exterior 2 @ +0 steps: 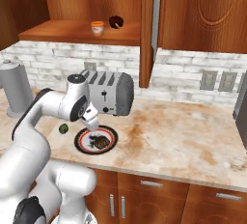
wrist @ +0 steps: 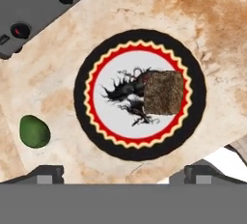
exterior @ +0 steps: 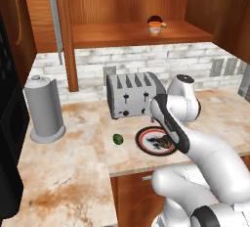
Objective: Pick the avocado and bread from the counter and place them on the plate. Then pick the jam from the cabinet and place it next to the plate. Lastly close the cabinet door.
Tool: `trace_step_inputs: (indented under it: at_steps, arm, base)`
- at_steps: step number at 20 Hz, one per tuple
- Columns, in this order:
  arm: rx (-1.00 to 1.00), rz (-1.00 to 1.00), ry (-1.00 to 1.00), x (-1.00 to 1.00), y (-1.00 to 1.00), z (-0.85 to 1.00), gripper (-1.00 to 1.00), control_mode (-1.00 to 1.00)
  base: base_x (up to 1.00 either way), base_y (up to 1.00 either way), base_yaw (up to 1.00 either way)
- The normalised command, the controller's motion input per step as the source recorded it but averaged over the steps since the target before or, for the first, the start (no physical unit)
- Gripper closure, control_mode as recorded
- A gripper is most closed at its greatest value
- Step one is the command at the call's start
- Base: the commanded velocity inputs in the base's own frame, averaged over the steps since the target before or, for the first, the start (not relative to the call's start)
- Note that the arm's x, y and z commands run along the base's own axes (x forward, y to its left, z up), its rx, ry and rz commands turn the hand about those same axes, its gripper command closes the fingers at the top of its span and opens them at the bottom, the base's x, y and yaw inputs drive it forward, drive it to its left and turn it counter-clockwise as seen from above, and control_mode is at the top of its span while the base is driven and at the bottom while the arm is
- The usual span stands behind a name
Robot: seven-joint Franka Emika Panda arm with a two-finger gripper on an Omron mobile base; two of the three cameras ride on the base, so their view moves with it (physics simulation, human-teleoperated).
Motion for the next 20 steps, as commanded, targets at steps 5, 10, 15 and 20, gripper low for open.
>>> trace_step_inputs:
  at_steps: [5,10,15,20]
  arm:
    - [-0.11,0.27,-0.03,0.00,0.48,0.18,-1.00,-1.00]
    - [-0.10,0.32,0.00,0.00,0.39,0.15,-1.00,-1.00]
    - [-0.04,0.23,0.00,0.08,0.34,0.04,-1.00,-1.00]
    - [0.00,0.15,0.01,0.38,0.37,0.00,-1.00,-1.00]
  base:
    - [0.00,0.00,0.00]
    - [0.00,0.00,0.00]
    - [0.00,0.00,0.00]
    - [0.00,0.00,0.00]
